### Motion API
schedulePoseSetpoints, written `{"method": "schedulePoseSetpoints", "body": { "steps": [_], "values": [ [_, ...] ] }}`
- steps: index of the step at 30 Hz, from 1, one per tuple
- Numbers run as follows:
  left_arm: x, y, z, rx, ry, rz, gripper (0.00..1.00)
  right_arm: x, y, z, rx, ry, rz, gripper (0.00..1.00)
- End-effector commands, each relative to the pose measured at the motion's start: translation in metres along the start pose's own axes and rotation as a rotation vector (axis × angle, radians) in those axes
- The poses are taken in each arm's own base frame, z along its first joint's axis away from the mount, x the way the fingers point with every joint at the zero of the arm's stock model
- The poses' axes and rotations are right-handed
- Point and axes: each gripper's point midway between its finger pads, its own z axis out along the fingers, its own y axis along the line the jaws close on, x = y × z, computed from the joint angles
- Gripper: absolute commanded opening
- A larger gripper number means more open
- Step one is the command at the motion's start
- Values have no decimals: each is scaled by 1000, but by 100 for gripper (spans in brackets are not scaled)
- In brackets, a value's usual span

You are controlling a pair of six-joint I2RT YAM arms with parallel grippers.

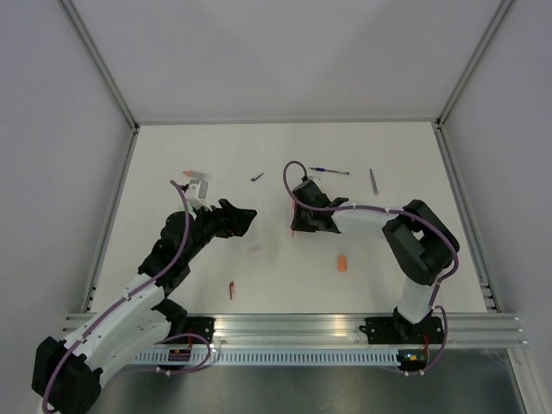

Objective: Insert the pens into the pen caps
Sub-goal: Place the pen at the center of the board, then pick up the pen from the center of the board.

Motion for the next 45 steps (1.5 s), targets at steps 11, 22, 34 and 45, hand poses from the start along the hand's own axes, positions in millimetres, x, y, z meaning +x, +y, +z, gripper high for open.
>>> {"method": "schedulePoseSetpoints", "body": {
  "steps": [11, 22, 34, 45],
  "values": [
    [-22, -9, -2, 13, -52, 38, 92, 1, -23, -5, 125, 13, -31, 32],
    [-19, -11, 0, 29, -37, 56, 92, -49, -5, -46, 10, -25, -122, 44],
    [-13, -6, 3, 29, -37, 62, 91, -149, -46, -96, 93, -69, -469, 54],
    [-10, -10, 5, 53, -20, 57, 91, -231, -62, -50, 81, -216, -636, 64]
  ]
}}
